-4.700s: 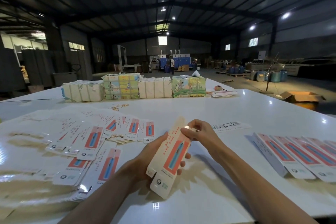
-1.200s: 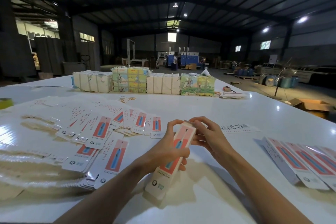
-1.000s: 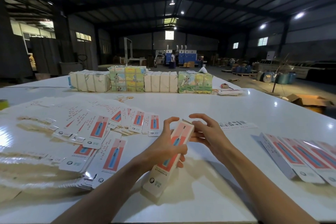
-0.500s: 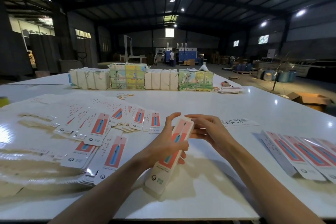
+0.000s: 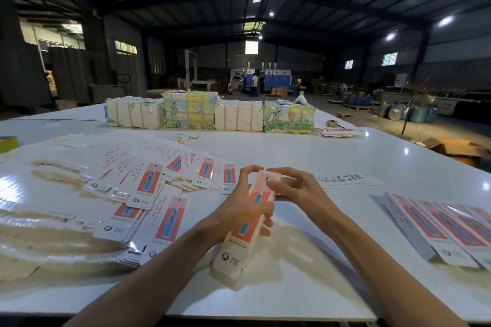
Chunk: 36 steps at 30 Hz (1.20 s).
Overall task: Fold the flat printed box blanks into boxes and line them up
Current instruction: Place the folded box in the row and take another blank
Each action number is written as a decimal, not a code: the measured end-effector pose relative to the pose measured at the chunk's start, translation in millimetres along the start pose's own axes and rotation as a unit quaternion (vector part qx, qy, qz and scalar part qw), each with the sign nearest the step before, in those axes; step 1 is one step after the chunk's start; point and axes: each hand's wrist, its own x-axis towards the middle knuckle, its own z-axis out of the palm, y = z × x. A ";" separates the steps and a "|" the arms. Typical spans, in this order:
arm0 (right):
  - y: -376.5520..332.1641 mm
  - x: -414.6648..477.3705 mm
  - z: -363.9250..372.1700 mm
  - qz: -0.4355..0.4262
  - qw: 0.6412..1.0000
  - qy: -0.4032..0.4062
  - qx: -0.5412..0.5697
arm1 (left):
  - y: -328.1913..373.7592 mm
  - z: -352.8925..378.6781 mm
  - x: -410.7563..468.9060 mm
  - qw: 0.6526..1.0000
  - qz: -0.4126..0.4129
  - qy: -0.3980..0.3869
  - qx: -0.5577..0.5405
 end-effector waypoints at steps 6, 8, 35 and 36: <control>8.0 -1.7 7.2 -0.030 0.998 0.023 -0.044 | -4.0 1.1 0.8 1.000 0.002 0.010 0.001; 10.3 0.5 10.3 -0.015 0.999 0.017 -0.022 | -6.4 1.2 2.8 1.000 0.004 0.018 -0.015; 11.5 -47.8 -38.1 0.126 0.750 0.075 -0.645 | 11.7 -132.0 -9.1 0.732 -0.205 0.225 0.609; 14.9 -52.0 -50.3 0.136 0.721 0.082 -0.675 | 5.4 -143.9 -13.6 0.703 -0.247 0.220 0.629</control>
